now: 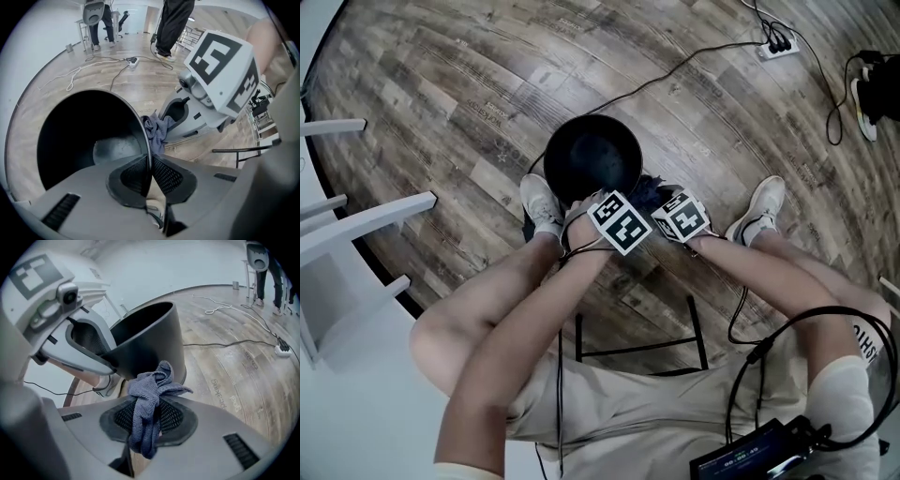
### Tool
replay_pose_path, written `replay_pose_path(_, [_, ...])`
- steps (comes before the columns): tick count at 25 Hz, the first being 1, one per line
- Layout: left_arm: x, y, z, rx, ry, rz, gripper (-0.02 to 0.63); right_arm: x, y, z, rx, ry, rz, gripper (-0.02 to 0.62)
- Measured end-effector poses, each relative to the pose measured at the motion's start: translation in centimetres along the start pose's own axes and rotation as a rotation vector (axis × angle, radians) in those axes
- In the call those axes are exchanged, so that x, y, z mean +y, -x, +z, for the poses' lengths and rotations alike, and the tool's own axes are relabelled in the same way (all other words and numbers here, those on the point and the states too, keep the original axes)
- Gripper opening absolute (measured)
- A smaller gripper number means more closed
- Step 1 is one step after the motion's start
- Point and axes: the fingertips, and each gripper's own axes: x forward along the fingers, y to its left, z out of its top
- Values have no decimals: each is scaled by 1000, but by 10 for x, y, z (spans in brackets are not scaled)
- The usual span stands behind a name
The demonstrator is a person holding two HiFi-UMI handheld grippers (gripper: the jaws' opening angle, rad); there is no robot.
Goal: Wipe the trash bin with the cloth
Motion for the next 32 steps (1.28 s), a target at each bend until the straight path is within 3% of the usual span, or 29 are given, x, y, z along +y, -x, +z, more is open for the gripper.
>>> replay_pose_path(7, [1,0,-35,47,-258,34,40,35,33,16,-48,39,57,77])
replay_pose_path(12, [5,-5,-36,74,-341,91,18,47,35,28,-65,9,77,77])
replay_pose_path(21, [4,-4,-33,86,-378,74,17,30,-10,16,9,-66,54,77])
replay_pose_path(32, [6,-8,-31,96,-401,74,17,-11,-79,-21,86,-24,-24,77])
